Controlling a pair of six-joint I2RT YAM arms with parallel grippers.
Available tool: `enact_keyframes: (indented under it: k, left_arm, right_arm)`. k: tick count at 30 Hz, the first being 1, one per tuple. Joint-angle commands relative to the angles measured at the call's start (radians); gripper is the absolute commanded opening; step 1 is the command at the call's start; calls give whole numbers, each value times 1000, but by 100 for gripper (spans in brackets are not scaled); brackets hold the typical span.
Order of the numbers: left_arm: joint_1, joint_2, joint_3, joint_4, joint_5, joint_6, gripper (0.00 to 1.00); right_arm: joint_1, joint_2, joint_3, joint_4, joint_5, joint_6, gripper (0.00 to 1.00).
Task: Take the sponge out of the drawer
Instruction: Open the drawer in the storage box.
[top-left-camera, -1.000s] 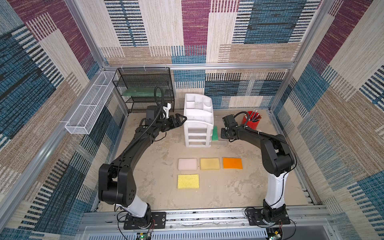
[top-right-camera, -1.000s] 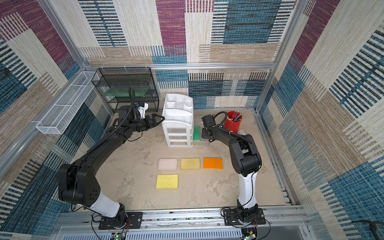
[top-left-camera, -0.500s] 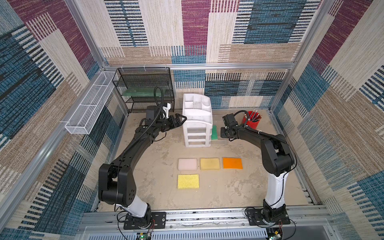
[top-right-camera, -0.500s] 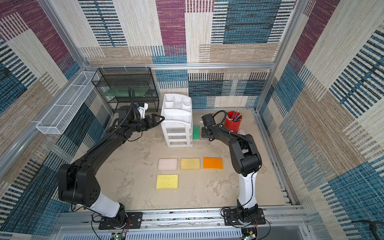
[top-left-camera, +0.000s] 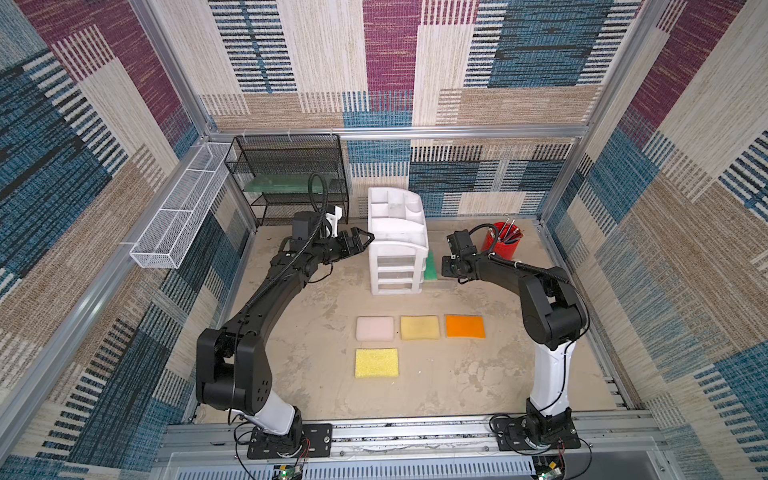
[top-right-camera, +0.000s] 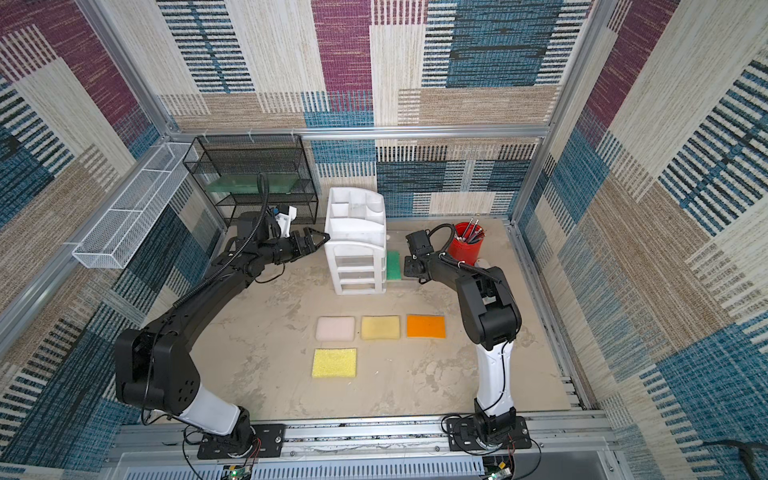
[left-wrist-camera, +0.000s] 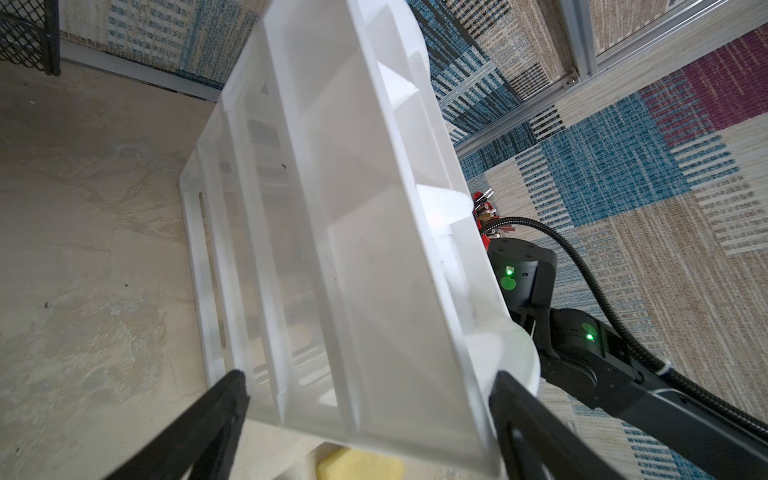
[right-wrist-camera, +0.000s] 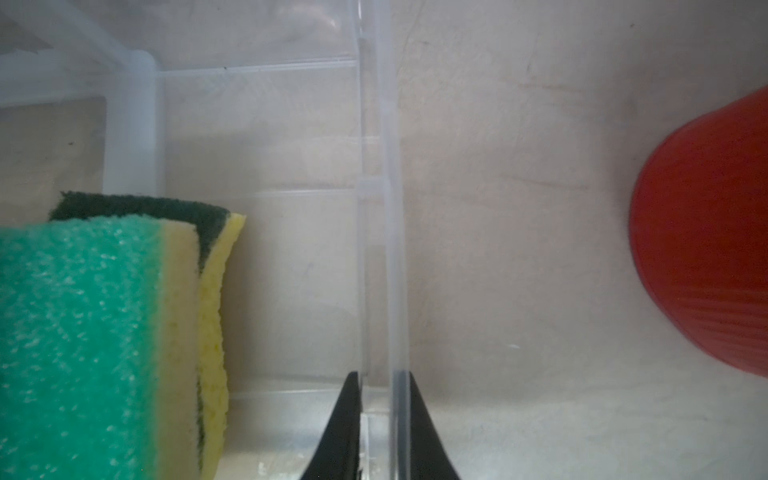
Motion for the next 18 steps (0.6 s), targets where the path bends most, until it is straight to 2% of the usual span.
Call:
enact_keyframes:
  k: [1,6,13,14,16,18]
  left_arm:
    - [1,-6,-2,0,2,18,93]
    - [1,-5,-4,6,1,14,93]
    - [1,-8,-8,8,1,15,93]
    - [1,-7,-7,7,2,14,93]
    - [1,-10,-9,8,1,14,93]
    - [1,-10,-11,8,2,14,93]
  right_arm:
    - [-6,-35,-9,-56,54,19,6]
    - [-18,-80,-32,-51,79,15,7]
    - [-30,-29,-46,-49,61,26,10]
    - [-29,-24,-45,-53,68,29,14]
    - [-29,-28,-40,-68,89,40,36]
    - [-29,-57,-45,-67,115,44,41]
